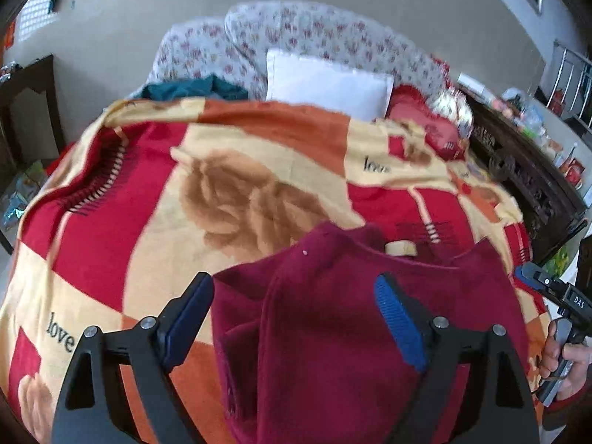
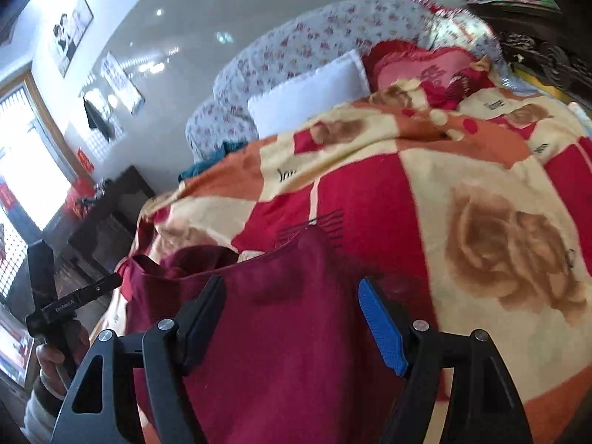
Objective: Fold small clothes
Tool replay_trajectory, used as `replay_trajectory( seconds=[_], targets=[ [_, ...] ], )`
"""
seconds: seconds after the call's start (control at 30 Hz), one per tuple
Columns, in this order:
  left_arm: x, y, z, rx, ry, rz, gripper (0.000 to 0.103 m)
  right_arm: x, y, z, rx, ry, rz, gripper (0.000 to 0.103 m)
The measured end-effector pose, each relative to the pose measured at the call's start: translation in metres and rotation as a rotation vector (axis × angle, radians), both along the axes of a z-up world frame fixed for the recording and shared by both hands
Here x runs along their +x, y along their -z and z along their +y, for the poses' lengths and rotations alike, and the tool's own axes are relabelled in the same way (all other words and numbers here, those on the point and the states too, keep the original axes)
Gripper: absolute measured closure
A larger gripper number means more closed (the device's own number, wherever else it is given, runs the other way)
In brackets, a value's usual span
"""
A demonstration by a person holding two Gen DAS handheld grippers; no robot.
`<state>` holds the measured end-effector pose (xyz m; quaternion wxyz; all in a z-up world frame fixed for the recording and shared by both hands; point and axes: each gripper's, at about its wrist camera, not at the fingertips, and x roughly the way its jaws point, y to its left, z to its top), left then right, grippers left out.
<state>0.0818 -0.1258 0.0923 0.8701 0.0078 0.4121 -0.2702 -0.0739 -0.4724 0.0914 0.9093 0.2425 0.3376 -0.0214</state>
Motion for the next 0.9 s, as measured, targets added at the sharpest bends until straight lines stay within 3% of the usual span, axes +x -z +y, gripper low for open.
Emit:
replay_trajectory(
  seconds=[0.03, 0.1, 0.13, 0.17, 0.2, 0.23, 0.27, 0.33, 0.47, 0.53, 0.57, 0.67, 0.7, 0.77, 0.83, 0.9],
  targets=[
    [0.003, 0.004, -0.002, 0.008, -0.011, -0.001, 0.015, 0.007, 0.006, 0.001, -0.01, 0.0, 0.026, 0.026],
    [0.009, 0.011, -0.007, 0.019, -0.024, -0.004, 0.015, 0.016, 0.013, 0.003, -0.034, -0.005, 0.058, 0.053],
    [0.012, 0.015, -0.01, 0.033, -0.02, 0.001, 0.015, 0.021, 0.016, 0.006, -0.065, -0.01, 0.08, 0.082],
    [0.013, 0.017, -0.014, 0.051, -0.013, -0.003, 0.018, 0.022, 0.018, 0.007, -0.085, -0.004, 0.087, 0.092],
    [0.013, 0.018, -0.019, 0.086, -0.002, -0.026, 0.043, 0.021, 0.017, 0.008, -0.094, 0.006, 0.081, 0.092],
    [0.013, 0.02, -0.023, 0.117, 0.012, -0.031, 0.081, 0.019, 0.015, 0.007, -0.088, 0.01, 0.063, 0.093],
    [0.014, 0.021, -0.025, 0.133, 0.02, -0.022, 0.095, 0.015, 0.011, 0.005, -0.081, 0.017, 0.041, 0.093],
    [0.018, 0.019, -0.023, 0.129, 0.012, -0.009, 0.095, 0.009, 0.003, -0.001, -0.069, 0.041, 0.004, 0.093],
    [0.022, 0.005, -0.015, 0.116, -0.037, -0.068, 0.096, 0.005, -0.004, -0.012, -0.072, 0.084, -0.031, 0.093],
    [0.029, 0.007, -0.013, 0.111, -0.072, -0.062, 0.1, 0.011, 0.002, -0.014, -0.086, 0.1, -0.011, 0.093],
    [0.033, 0.01, -0.015, 0.122, -0.101, -0.061, 0.103, 0.017, 0.01, -0.012, -0.141, 0.123, 0.029, 0.093],
    [0.043, 0.02, -0.018, 0.236, -0.203, -0.14, 0.103, 0.027, 0.029, -0.011, -0.157, 0.127, 0.11, 0.091],
    [0.045, 0.024, -0.017, 0.221, -0.185, -0.107, 0.103, 0.027, 0.029, -0.011, -0.163, 0.128, 0.12, 0.089],
    [0.044, 0.025, -0.011, 0.182, -0.165, -0.072, 0.103, 0.015, 0.019, -0.01, -0.184, 0.15, 0.09, 0.065],
    [0.034, 0.019, -0.004, 0.173, -0.147, -0.08, 0.103, 0.0, 0.005, -0.008, -0.188, 0.162, 0.046, 0.057],
    [0.023, 0.012, 0.001, 0.149, -0.113, -0.069, 0.099, -0.013, -0.01, 0.002, -0.176, 0.133, 0.012, 0.057]
  ],
)
